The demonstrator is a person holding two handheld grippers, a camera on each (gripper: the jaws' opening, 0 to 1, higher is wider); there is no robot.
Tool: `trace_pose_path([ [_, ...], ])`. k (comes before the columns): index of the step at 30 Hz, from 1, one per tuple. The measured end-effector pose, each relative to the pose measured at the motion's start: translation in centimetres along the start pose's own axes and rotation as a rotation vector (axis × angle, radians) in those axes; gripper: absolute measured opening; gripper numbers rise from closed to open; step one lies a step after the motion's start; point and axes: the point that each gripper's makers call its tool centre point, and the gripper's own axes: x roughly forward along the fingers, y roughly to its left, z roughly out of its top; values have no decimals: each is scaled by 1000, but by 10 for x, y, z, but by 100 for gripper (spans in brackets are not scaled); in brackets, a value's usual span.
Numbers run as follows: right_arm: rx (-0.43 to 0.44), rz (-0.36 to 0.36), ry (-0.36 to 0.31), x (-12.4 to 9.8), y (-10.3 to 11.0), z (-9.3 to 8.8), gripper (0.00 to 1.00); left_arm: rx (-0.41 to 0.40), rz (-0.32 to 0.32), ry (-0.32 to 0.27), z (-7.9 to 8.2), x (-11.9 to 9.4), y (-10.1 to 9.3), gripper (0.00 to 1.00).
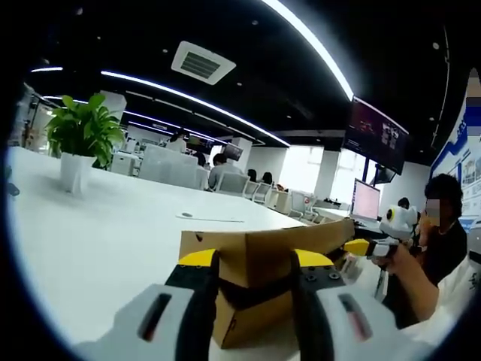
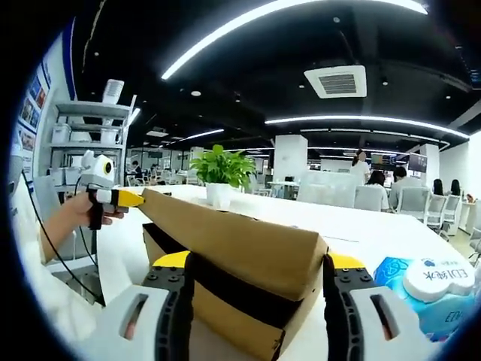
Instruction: Operate the shoe box by opening the lid, removing the specified soft item, and placing it in the target area until the item is outside and the box remains undamaged.
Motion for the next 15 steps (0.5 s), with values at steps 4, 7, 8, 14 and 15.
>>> trace_pose_path([
  [4, -4, -13, -1, 1, 0, 1, 71, 12, -1, -3, 1, -1, 0, 39],
  [7, 2, -9, -7, 2, 1, 2, 71, 47, -10, 4, 1, -2, 0, 39],
  [8, 1, -6, -4, 2, 1, 1, 71, 53, -13, 8, 0, -2, 0, 39],
  [14, -29, 18, 33, 5, 8, -4, 71, 83, 10, 37, -5, -4, 5, 41],
  [15, -36, 21, 40, 6, 9, -6, 72, 91, 15, 40, -7, -4, 5, 41],
])
